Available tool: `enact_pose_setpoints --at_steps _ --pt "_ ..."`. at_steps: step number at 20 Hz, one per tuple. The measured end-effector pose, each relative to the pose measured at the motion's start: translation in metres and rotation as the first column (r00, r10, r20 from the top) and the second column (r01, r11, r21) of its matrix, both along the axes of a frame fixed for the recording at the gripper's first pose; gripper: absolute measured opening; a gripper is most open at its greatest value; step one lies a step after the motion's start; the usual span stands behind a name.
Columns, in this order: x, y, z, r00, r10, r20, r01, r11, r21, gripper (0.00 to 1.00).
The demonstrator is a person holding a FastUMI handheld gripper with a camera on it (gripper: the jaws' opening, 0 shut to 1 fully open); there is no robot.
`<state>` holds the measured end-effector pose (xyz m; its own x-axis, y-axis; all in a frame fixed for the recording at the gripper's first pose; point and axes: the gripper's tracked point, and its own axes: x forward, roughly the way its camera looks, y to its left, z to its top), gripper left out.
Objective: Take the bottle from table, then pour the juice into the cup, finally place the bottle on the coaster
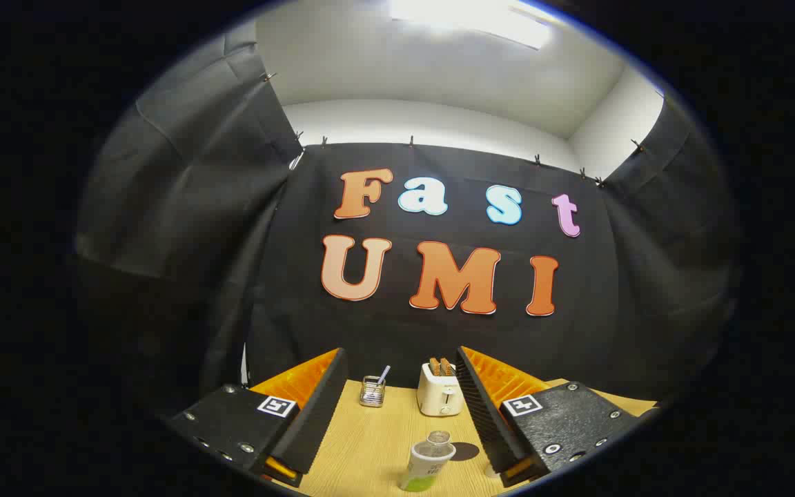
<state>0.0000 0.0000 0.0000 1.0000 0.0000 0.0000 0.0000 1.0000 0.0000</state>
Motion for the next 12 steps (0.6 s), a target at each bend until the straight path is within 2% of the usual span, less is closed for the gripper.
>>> enact_pose_setpoints --at_steps 12 --pt "-0.0015 -0.0060 -0.0067 1.000 -0.008 0.001 0.008 1.000 0.021 0.93"
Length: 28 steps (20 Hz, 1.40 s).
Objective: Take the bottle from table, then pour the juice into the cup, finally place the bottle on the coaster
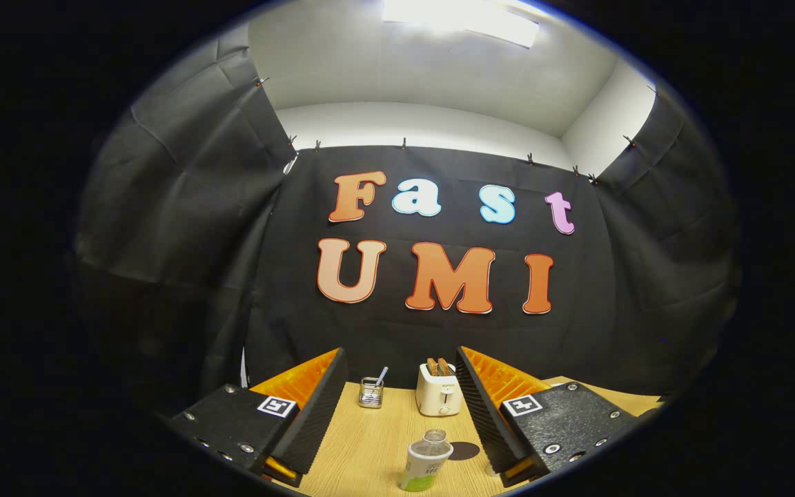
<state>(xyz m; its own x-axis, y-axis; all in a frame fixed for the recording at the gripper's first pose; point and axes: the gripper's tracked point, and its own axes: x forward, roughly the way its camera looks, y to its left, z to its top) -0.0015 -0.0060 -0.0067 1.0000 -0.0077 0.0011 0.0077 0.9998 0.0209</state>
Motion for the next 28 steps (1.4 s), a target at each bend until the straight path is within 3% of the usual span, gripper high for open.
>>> enact_pose_setpoints --at_steps 28 --pt "-0.001 -0.013 -0.097 0.983 -0.068 -0.168 0.078 0.995 0.056 0.93"
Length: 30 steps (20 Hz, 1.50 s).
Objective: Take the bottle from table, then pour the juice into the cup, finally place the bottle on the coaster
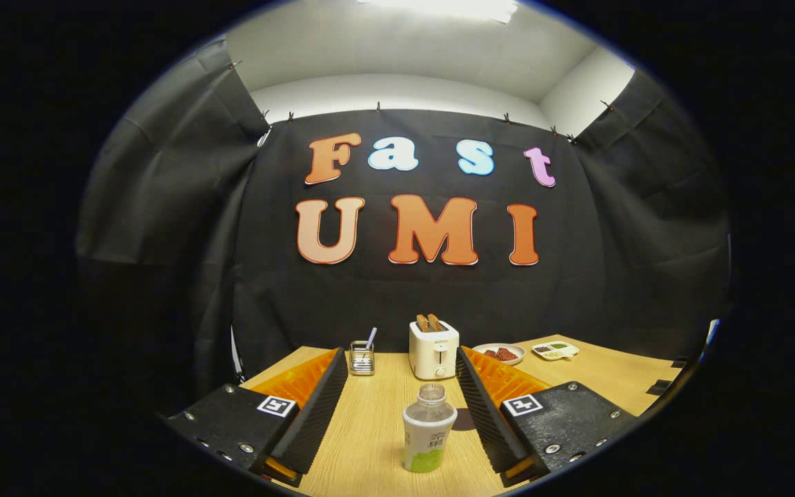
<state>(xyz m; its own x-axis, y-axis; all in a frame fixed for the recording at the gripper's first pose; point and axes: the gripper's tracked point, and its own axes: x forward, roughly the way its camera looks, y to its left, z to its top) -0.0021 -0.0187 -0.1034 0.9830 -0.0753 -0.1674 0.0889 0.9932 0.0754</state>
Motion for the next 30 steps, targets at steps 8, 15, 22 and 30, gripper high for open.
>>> enact_pose_setpoints --at_steps 8,15,22,30 --pt "-0.011 -0.005 -0.051 0.996 -0.032 -0.079 0.031 0.999 -0.018 0.94" --pt "-0.009 -0.013 -0.105 0.988 -0.090 -0.123 0.083 0.995 -0.059 0.94" --pt "-0.003 -0.011 -0.152 0.979 -0.074 -0.191 0.061 0.996 -0.071 0.90" --pt "0.005 -0.013 -0.181 0.961 -0.057 -0.269 0.050 0.998 -0.033 0.67"
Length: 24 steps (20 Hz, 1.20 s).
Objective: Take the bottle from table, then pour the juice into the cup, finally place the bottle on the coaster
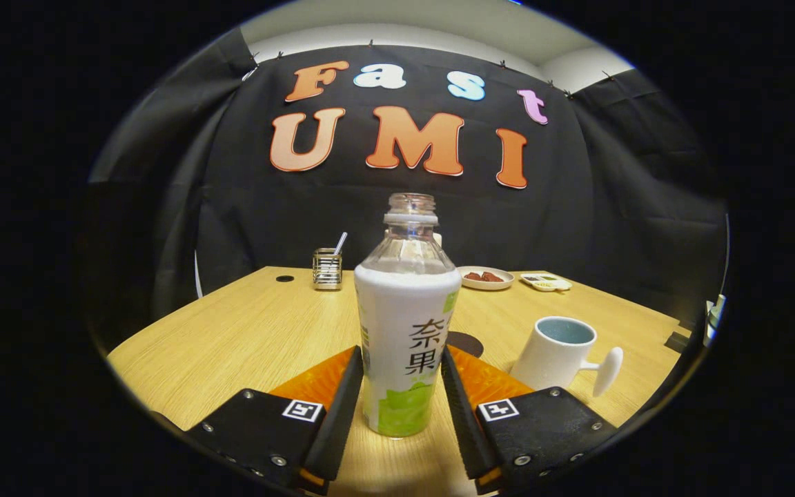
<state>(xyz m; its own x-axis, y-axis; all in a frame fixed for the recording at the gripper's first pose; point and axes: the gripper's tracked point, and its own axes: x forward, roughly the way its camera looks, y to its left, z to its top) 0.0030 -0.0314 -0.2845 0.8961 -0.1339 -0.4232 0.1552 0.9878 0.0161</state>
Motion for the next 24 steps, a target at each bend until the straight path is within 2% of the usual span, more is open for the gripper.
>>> enact_pose_setpoints --at_steps 5,11,16,19,24 --pt "0.006 -0.002 -0.002 1.000 -0.014 0.003 0.014 1.000 0.019 0.64" --pt "0.010 0.001 -0.003 1.000 0.011 0.021 -0.011 1.000 0.006 0.56" --pt "0.010 0.005 0.000 0.999 0.032 0.030 -0.032 0.999 -0.003 0.55" --pt "0.008 0.004 -0.002 1.000 0.022 0.023 -0.023 0.999 0.041 0.56" --pt "0.016 0.008 -0.001 0.999 -0.005 0.034 -0.001 0.983 0.185 0.55"
